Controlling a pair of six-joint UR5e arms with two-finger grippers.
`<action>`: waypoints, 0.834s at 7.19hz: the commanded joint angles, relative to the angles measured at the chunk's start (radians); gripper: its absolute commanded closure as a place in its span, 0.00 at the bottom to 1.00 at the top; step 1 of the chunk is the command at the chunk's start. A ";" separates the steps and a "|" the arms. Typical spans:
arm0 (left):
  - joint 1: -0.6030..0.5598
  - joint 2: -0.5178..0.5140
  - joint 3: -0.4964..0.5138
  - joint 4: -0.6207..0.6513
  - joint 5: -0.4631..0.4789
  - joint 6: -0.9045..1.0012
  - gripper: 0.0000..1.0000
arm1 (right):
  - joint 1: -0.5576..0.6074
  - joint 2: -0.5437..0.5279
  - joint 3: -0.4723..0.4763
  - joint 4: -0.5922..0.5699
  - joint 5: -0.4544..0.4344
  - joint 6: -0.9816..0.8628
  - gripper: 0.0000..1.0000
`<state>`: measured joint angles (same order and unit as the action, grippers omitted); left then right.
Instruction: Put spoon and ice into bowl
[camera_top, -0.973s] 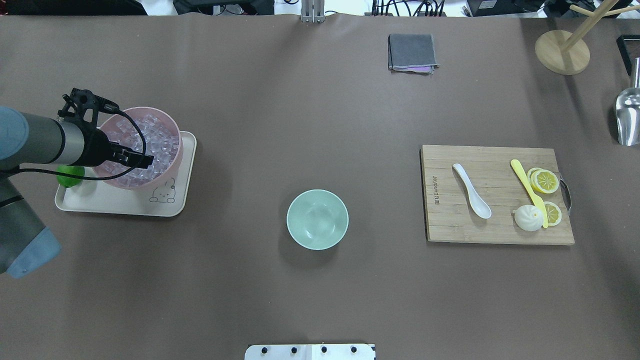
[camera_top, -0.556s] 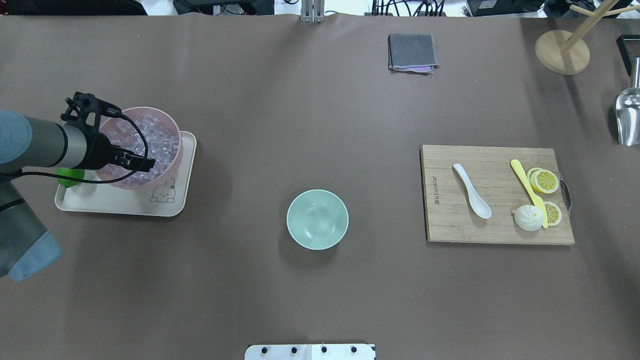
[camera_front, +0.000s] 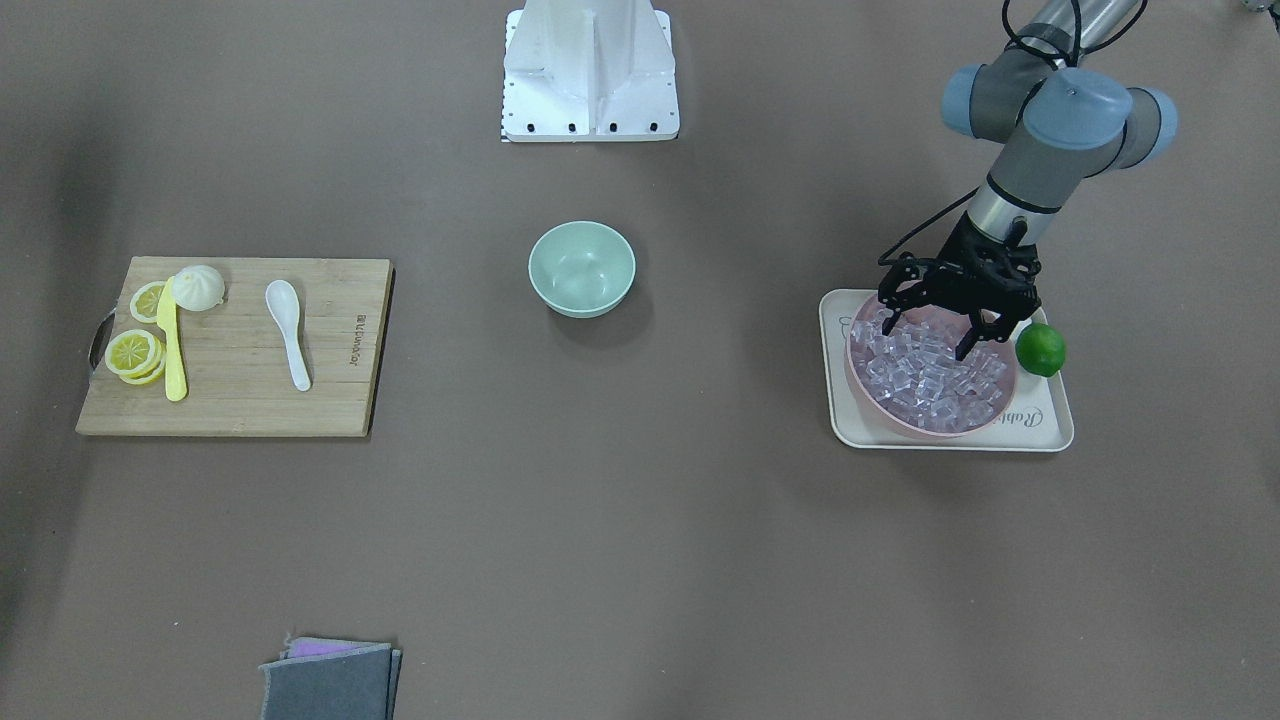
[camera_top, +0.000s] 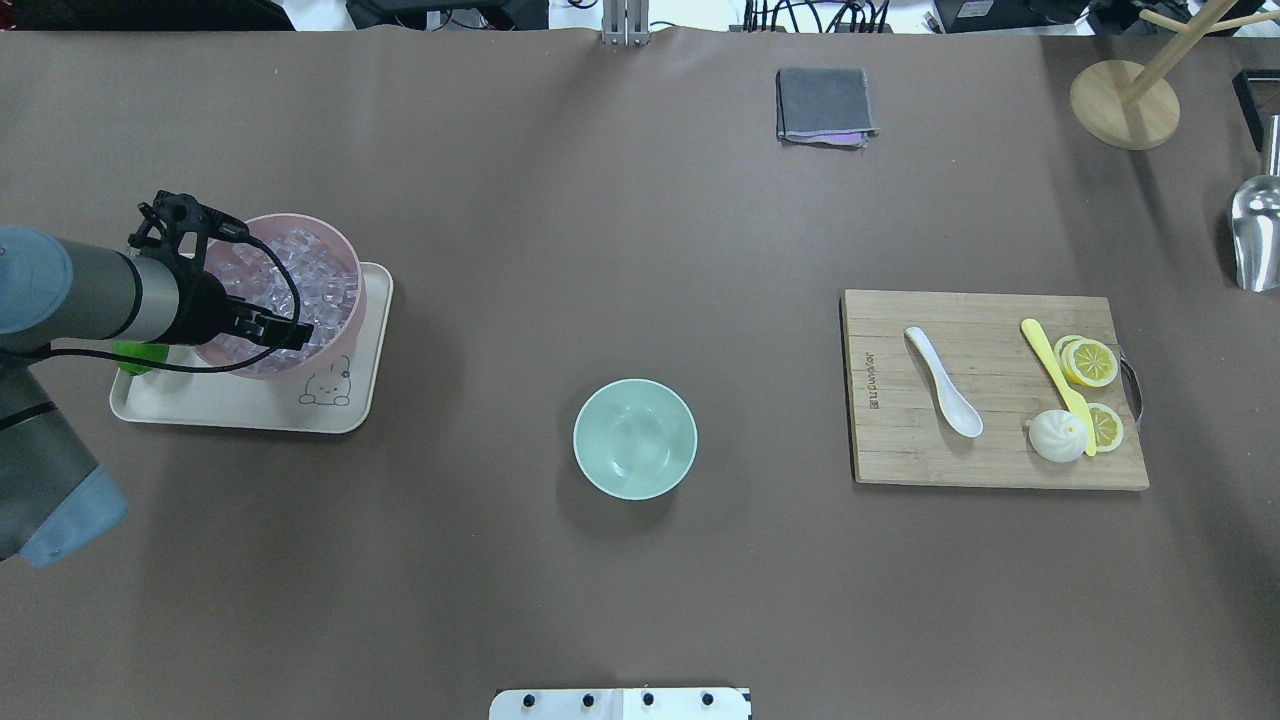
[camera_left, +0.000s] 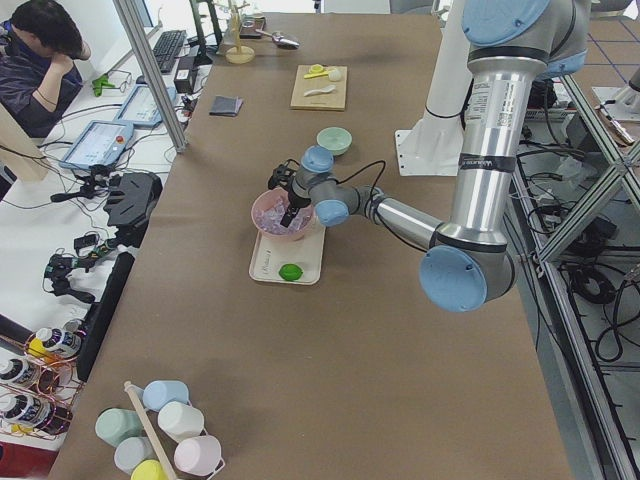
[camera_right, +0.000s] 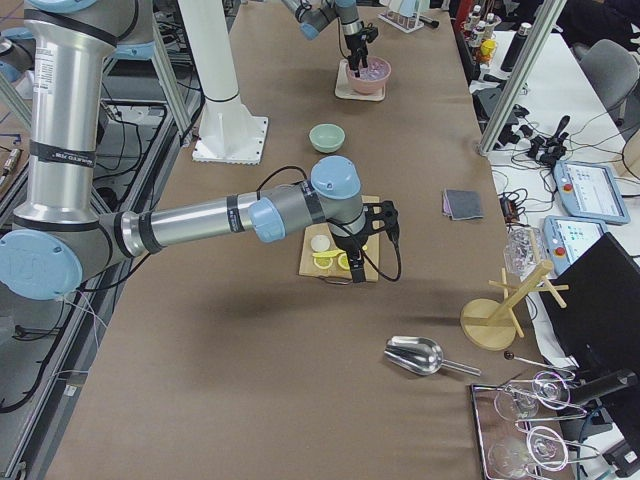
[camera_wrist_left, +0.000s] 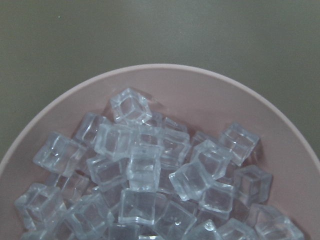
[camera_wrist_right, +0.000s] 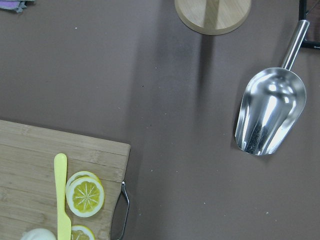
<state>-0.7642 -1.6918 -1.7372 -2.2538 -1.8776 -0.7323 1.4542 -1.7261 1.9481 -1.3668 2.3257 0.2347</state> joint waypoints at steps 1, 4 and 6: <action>0.002 -0.002 0.004 -0.001 0.000 0.001 0.04 | 0.000 -0.003 0.000 0.000 0.000 0.000 0.00; 0.002 -0.006 0.002 0.000 0.000 0.001 0.22 | 0.000 -0.006 -0.002 0.000 0.000 -0.003 0.00; 0.002 -0.008 0.002 0.000 0.000 0.002 0.31 | 0.000 -0.009 0.000 0.000 0.000 -0.005 0.00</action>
<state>-0.7626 -1.6982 -1.7350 -2.2538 -1.8775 -0.7313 1.4542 -1.7330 1.9477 -1.3668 2.3255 0.2309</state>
